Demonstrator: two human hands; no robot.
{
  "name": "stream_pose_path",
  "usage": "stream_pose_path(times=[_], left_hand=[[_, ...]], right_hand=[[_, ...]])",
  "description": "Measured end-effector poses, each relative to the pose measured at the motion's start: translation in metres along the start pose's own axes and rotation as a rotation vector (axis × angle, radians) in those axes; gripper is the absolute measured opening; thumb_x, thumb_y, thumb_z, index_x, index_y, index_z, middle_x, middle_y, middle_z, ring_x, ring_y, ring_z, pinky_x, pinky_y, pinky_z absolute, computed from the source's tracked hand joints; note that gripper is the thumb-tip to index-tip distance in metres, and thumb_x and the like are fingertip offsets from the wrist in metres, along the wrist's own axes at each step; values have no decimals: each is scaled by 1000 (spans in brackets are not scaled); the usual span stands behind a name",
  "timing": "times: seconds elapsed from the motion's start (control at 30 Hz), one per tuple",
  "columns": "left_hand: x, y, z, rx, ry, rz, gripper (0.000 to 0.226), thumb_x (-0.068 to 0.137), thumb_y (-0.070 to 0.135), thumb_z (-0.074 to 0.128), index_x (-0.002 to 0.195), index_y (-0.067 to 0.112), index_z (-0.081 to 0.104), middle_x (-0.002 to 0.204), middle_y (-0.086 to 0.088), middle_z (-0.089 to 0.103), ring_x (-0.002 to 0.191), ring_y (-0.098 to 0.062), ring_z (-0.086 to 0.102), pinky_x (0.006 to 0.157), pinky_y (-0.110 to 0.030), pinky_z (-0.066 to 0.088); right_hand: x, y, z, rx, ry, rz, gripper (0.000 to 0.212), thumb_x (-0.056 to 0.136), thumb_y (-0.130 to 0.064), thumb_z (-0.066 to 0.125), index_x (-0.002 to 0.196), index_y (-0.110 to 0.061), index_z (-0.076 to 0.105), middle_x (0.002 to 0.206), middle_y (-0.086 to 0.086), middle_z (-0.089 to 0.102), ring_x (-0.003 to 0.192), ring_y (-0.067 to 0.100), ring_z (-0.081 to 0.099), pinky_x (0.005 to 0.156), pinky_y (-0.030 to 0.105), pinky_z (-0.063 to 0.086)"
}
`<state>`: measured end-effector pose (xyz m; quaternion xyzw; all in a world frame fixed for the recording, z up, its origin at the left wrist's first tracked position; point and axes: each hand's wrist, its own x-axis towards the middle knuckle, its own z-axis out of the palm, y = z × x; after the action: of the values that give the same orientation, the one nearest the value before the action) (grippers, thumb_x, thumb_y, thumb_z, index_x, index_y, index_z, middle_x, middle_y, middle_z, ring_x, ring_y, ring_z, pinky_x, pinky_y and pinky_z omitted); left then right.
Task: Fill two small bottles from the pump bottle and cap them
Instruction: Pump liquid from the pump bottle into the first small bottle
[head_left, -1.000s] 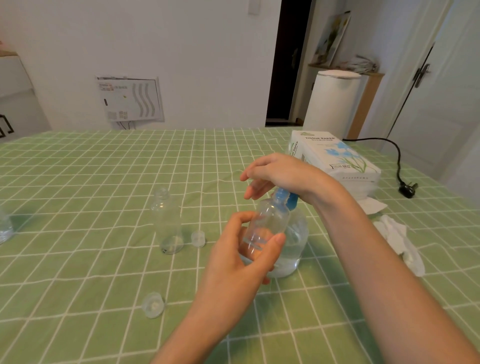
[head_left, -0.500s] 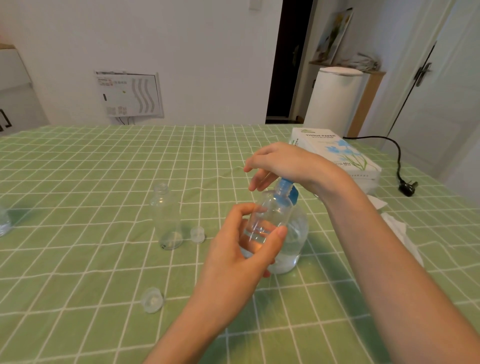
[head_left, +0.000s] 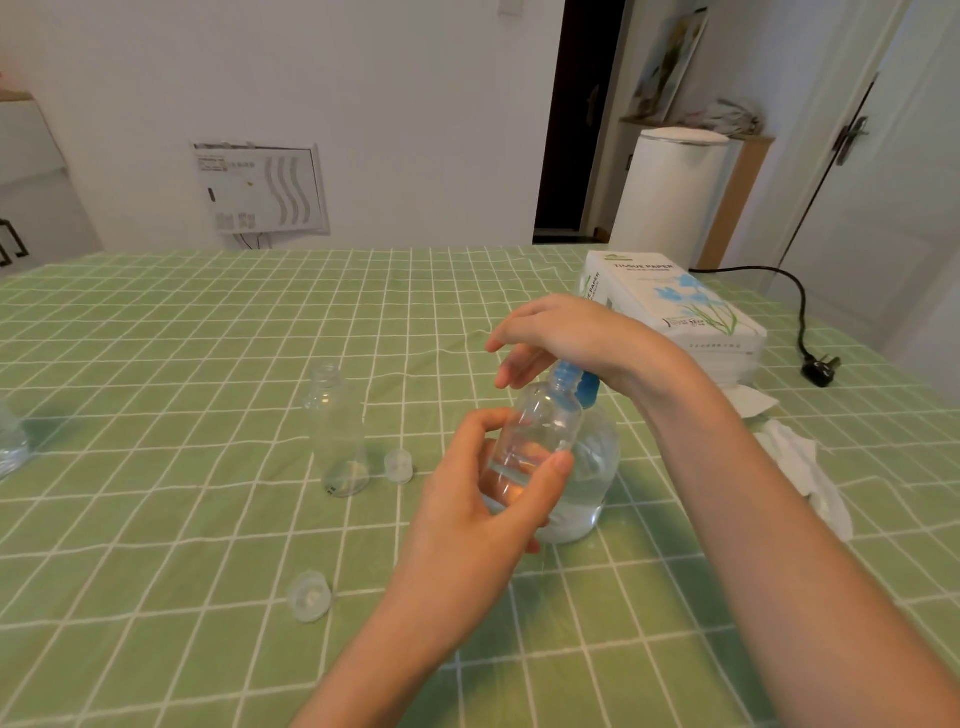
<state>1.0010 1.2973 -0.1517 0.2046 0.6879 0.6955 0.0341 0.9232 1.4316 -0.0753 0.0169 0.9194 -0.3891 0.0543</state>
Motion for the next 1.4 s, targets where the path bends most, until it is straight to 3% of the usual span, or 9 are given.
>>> stream_pose_path(times=[0.23,0.5,0.6,0.77,0.9,1.0,1.23,1.4], left_hand=[[1,7,-2,-11,-10,-6,37,66,48,62,99,32,56,69,17,66,55,0,59,46,-10,44],[1,9,-6,-29,-37,-48,46,60,52,63,101,31,57,81,9,67,60,-5,63,50,-16,49],[2,11,-10,-24,-51,-67,47,60,51,63,102,29,58,81,7,69,59,-6,63,50,-17,49],[2,12,-13,-12,-48,-70,42,61,48,63,99,31,59,77,8,68,51,-3,61,45,-13,46],[5,10,-7,-66,-37,-75,43,61,47,65,99,30,60,77,5,68,59,-8,62,49,-17,48],[6,9,-3,-100,-31,-74,42,61,47,65,99,29,60,81,1,68,57,-9,62,48,-18,48],[6,10,-4,-136,-49,-108,44,58,47,65,98,28,61,78,3,69,55,-8,62,47,-22,48],[7,9,-6,-133,-52,-119,32,69,47,75,94,33,62,83,-1,70,57,-8,62,50,-23,51]], right_hand=[[0,-6,-7,8,68,-3,24,92,-27,52,106,-13,64,84,6,75,106,31,64,99,45,46],[-2,-12,-11,-65,46,51,23,94,-21,46,109,-15,62,77,-1,71,107,28,64,98,43,47],[0,-14,-14,-85,41,76,28,96,-18,42,116,-12,61,75,-2,70,98,21,63,86,37,46],[3,-17,-17,-88,10,114,27,94,-30,44,112,-20,60,76,-7,73,105,19,62,90,41,46],[5,-20,-17,-58,-5,134,34,96,-44,37,100,-22,62,77,-4,75,100,19,66,97,45,46],[10,-21,-14,-94,-4,153,44,96,-51,32,105,-20,63,82,-2,75,103,21,65,98,44,44],[17,-19,-10,-129,-6,191,57,97,-55,24,107,-14,62,76,2,71,106,28,62,101,50,43],[18,-15,-8,-170,23,166,55,98,-50,29,105,-10,65,93,10,72,103,30,64,96,44,48]])
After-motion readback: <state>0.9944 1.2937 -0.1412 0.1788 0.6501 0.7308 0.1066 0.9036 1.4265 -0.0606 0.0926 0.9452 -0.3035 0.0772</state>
